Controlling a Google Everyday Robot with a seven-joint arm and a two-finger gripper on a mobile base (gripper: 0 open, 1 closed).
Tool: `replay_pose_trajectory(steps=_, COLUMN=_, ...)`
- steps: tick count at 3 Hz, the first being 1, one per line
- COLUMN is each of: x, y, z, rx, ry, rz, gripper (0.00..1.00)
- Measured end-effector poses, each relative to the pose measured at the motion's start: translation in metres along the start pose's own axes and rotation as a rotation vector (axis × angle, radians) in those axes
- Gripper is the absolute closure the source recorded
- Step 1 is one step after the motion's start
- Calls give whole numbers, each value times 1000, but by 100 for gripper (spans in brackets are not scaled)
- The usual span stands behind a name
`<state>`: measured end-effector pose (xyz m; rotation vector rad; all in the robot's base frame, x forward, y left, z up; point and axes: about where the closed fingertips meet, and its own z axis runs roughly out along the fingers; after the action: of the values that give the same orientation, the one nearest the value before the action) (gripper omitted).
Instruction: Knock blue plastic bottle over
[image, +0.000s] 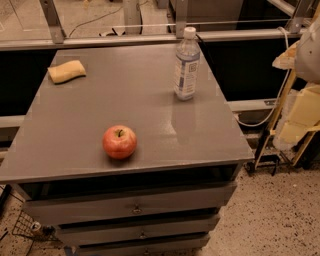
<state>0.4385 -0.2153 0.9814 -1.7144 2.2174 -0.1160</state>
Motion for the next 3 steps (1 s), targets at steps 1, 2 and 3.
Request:
replay_pose_trajectory(steps=1, x=0, y=0, z=0, rx=0, ry=0, rz=0, gripper=0)
replay_pose_trajectory(steps=2, x=-2, y=-10, z=5, rx=20, ry=-54, rz=27, gripper=0)
replay_pose_trajectory(steps=3, x=-3, y=-44, z=26, rx=64, ry=-191, rz=121, gripper=0)
